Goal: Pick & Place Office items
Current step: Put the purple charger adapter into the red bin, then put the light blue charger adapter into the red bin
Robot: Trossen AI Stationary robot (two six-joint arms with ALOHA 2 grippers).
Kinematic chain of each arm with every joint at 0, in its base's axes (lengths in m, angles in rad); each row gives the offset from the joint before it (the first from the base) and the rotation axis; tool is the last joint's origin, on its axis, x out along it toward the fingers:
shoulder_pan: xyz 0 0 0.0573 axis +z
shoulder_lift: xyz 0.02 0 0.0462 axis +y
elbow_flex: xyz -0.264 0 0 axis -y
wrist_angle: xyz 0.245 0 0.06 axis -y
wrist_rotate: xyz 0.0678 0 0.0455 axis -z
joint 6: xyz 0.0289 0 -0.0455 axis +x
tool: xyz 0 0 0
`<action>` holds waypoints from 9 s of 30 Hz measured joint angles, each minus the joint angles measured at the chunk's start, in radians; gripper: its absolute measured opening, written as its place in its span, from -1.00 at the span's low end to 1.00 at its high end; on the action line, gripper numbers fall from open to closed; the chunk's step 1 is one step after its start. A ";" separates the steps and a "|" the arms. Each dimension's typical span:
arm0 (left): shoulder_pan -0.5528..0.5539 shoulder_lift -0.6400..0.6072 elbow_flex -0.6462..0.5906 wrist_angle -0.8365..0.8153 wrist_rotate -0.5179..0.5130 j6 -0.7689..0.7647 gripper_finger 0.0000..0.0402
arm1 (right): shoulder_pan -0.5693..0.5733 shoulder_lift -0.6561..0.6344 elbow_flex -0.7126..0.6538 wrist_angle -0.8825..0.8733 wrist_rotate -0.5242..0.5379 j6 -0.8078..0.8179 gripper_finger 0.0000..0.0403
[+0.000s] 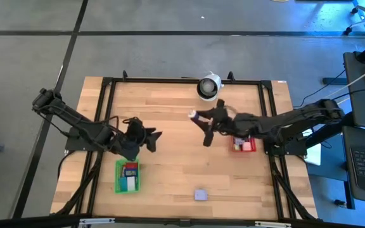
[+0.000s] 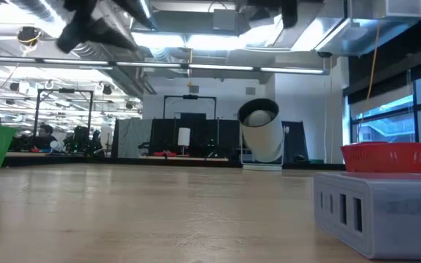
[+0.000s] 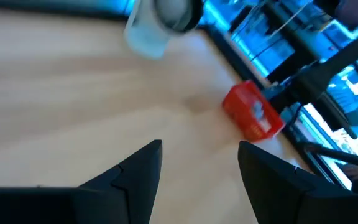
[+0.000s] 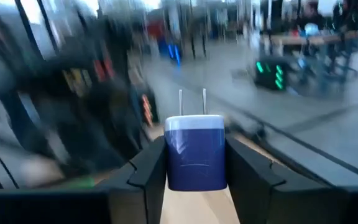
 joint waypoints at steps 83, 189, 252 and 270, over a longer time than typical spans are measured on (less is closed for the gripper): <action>0.068 0.000 0.000 0.400 0.038 0.558 0.03 | 0.171 -0.039 -0.113 -1.544 -0.296 1.420 -0.24; -0.019 0.001 0.000 0.400 0.371 0.321 0.03 | 0.551 0.681 0.129 -0.262 -0.123 0.473 0.38; -0.019 0.001 0.000 0.400 0.386 0.322 0.03 | 0.122 -0.127 0.128 -0.787 0.128 0.500 0.05; 0.073 0.001 0.000 0.403 0.354 0.374 0.04 | 0.116 -0.134 0.128 -1.557 0.058 0.872 0.05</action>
